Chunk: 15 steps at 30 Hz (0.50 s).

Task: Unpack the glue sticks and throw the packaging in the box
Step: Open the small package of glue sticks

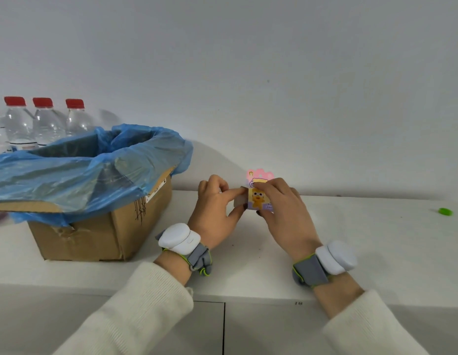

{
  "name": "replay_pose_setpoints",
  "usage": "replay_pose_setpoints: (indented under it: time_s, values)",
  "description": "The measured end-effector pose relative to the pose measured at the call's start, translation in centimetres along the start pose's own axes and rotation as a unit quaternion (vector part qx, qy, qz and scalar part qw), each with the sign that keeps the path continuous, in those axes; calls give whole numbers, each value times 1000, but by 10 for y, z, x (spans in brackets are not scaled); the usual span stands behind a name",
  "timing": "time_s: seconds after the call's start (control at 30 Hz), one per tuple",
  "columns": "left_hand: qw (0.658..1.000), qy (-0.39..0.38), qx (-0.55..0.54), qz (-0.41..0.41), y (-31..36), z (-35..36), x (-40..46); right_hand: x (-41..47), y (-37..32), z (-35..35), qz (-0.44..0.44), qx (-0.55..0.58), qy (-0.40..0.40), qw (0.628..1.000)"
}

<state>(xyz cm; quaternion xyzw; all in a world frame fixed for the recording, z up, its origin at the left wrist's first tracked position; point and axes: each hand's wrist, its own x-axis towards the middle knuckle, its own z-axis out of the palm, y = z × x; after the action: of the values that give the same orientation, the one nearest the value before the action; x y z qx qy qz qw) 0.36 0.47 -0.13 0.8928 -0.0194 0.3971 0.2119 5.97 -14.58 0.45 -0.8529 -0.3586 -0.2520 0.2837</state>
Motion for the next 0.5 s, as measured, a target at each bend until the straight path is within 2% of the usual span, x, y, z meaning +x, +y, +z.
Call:
replay_pose_setpoints:
  time_s: [0.13,0.23,0.37,0.5]
  values:
    - [993,-25,-91,-65,3,2,1,1,1,3,-31,6,-6,999]
    - [970,-19,-167,-178,1,5,4,2,-1,4,-72,9,-8,997]
    - [905,-40,-297,-302,-2,5,7,1,-7,2,-146,42,-18,988]
    - [828,-68,-423,-361,6,1,9,0,-13,-3,-181,113,-41,976]
